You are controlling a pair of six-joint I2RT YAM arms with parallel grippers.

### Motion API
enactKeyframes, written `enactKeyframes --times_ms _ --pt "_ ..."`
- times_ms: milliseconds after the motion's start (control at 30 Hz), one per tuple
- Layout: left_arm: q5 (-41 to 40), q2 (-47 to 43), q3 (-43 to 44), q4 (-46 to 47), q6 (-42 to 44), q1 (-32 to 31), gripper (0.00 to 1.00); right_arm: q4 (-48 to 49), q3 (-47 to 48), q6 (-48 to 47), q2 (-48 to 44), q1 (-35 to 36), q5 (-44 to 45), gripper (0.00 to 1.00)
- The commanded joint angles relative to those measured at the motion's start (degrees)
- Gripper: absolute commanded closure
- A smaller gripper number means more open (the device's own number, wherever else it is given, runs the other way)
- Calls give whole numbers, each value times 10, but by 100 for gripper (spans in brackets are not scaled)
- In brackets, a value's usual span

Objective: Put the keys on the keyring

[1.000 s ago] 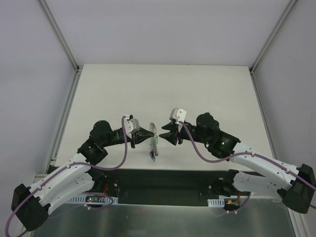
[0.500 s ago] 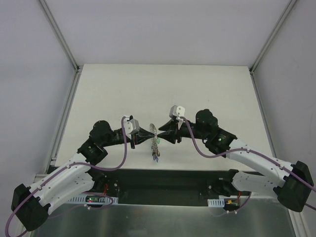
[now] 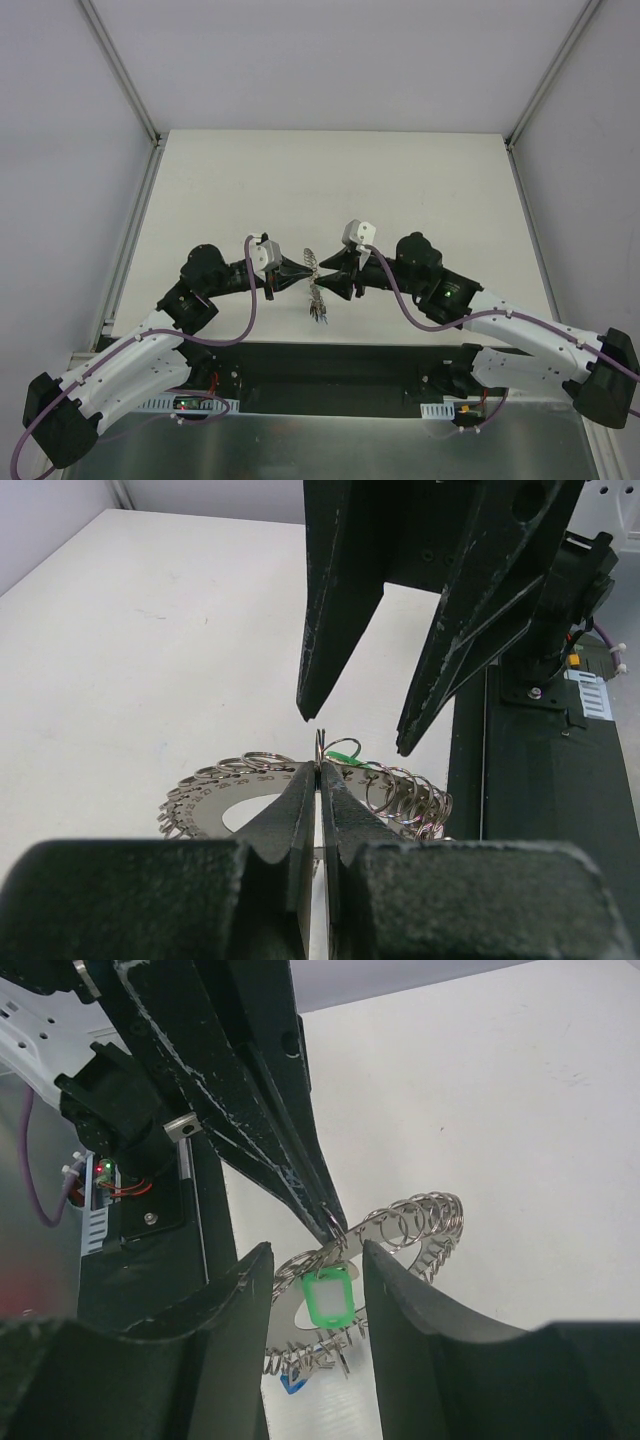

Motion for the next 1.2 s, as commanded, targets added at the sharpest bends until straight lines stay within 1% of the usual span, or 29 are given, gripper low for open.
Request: enactKeyframes --times_ms 0,167,400,600,700,800,833,867,900,933,1000,1167 --pt "-8 -10 2 55 -1 -1 100 7 14 -9 7 18 67 56" --pt "-9 -14 1 56 1 -1 100 8 15 -19 18 34 111 59" --pt "-11 -17 0 56 1 -1 100 6 14 -23 22 38 114 67" --pt "-19 -21 -1 56 2 -1 100 -1 15 -24 15 39 115 81" --pt "-22 -22 -2 56 1 -1 100 -7 16 -25 14 39 116 86" --pt "-23 -23 -2 56 0 -1 100 -6 16 -24 16 39 117 87" --pt "-23 -22 -2 56 0 -1 100 -5 16 -24 16 40 117 85" --pt "-23 -22 -3 55 1 -1 100 -6 17 -24 12 40 118 82" --pt "-24 -23 -3 56 1 -1 100 -8 16 -24 10 39 120 72" --pt "-25 -22 -3 56 1 -1 100 -10 18 -24 7 39 122 69" --pt "-26 -23 -3 56 1 -1 100 -17 18 -29 1 39 133 66" --pt "-26 -23 -3 56 1 -1 100 -27 17 -37 -3 39 150 65"
